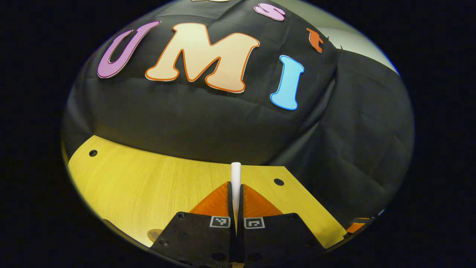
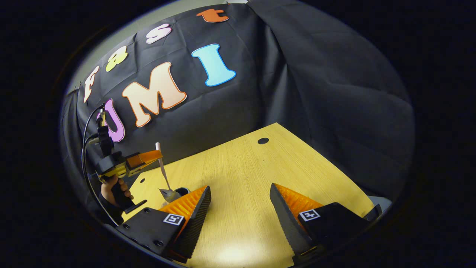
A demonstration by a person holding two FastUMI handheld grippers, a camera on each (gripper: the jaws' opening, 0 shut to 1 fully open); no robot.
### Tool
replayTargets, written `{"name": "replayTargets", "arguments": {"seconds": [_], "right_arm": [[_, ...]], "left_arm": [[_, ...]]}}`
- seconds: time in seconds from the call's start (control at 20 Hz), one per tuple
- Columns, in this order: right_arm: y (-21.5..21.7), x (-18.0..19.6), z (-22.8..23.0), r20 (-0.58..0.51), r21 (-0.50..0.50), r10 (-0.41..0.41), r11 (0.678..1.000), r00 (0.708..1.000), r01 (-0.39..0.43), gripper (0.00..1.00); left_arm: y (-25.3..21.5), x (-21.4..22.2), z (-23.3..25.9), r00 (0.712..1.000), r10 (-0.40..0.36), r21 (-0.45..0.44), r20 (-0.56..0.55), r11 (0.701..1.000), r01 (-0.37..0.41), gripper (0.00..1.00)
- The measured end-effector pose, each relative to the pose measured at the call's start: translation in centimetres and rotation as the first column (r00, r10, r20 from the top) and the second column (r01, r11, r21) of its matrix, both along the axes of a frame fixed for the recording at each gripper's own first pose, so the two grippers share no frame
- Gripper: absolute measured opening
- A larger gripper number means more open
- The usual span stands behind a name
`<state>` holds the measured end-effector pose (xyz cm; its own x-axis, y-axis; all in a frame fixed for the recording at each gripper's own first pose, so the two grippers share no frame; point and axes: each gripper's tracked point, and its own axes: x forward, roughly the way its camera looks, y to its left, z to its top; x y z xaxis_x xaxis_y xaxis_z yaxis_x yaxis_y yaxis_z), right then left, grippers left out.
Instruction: Put the toothbrush and toothpaste on the desktop into the cup, then pick up the cup and place it on the coaster on the desktop.
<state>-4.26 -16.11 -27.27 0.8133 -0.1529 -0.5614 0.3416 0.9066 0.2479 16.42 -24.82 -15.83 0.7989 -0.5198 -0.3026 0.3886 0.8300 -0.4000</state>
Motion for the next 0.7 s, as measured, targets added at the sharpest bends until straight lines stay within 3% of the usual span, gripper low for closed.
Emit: {"name": "replayTargets", "arguments": {"seconds": [0.25,0.4,0.7], "right_arm": [[-0.3,0.3,-0.4,-0.012,-0.002,0.001,1.000,1.000,-0.001,0.96],[0.1,0.8,0.0,-0.003,0.000,0.013,1.000,1.000,-0.013,0.96],[1.3,1.5,0.5,0.011,0.008,0.041,0.999,0.999,-0.041,0.97]], "left_arm": [[-1.4,-1.2,-1.3,0.996,-0.040,0.085,0.083,0.996,0.033,0.00],[-1.0,-1.9,-1.0,0.993,-0.028,0.094,0.117,0.995,0.017,0.00],[-0.3,-4.9,-2.3,0.996,-0.028,0.090,0.080,0.996,0.021,0.02]]}}
